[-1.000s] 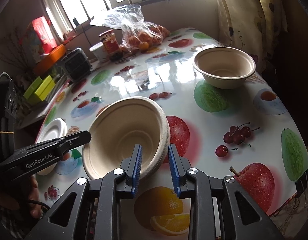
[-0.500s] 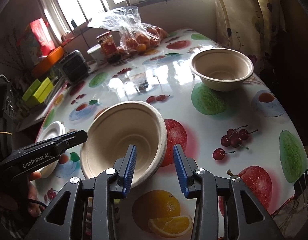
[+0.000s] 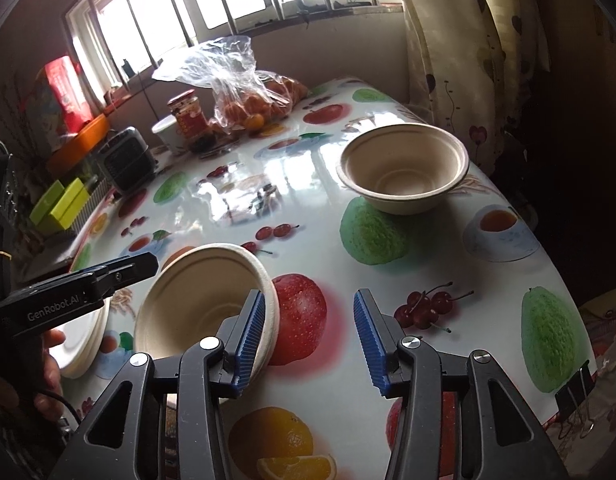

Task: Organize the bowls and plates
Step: 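Lower the beige bowls onto the table and open both tools, then move both tools to the remaining beige bowls and close on their rims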

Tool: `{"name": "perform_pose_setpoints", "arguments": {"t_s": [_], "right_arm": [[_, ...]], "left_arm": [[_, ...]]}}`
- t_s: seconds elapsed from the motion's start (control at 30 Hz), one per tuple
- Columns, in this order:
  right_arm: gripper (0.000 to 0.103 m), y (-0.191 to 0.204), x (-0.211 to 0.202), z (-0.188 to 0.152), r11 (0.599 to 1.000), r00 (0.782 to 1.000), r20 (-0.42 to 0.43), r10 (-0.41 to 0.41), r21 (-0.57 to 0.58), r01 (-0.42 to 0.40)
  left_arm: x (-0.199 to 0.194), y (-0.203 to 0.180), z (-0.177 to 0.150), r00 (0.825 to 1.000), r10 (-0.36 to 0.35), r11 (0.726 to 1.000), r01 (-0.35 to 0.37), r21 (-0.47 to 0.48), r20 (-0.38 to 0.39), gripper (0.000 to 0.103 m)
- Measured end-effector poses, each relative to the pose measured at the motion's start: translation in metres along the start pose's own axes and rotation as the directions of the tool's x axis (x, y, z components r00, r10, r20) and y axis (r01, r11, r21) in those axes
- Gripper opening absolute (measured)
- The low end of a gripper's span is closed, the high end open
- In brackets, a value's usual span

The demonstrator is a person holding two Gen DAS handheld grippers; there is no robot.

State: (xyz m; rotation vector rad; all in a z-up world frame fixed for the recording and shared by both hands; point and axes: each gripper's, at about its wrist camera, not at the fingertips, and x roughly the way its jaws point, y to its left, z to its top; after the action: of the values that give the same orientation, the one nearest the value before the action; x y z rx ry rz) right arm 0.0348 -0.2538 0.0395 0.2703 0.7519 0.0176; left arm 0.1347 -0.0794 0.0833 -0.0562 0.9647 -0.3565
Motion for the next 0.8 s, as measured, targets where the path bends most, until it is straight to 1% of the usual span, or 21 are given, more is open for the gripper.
{"name": "perform_pose_setpoints", "arguments": {"t_s": [0.1,0.23,0.63,0.8], "right_arm": [[0.046,-0.007,-0.001,0.005,1.0,1.0,0.013,-0.019,0.006,0.019],[0.046,-0.021,-0.001,0.014,0.999,0.998,0.029,-0.047,0.018,0.047],[0.047,-0.066,-0.001,0.044,0.99,0.987,0.074,-0.141,0.039,0.139],[0.047,-0.079,0.004,0.056,0.986,0.983,0.084,-0.165,0.039,0.162]], "left_arm": [[0.004,-0.01,0.007,1.0,-0.011,1.0,0.011,0.022,0.001,0.044],[0.01,-0.026,0.018,0.999,-0.044,0.998,0.044,0.047,0.004,0.044],[0.039,-0.068,0.05,0.998,-0.057,0.994,0.058,0.097,-0.013,0.044],[0.057,-0.081,0.066,0.999,-0.037,0.992,0.039,0.116,-0.022,0.044]]}}
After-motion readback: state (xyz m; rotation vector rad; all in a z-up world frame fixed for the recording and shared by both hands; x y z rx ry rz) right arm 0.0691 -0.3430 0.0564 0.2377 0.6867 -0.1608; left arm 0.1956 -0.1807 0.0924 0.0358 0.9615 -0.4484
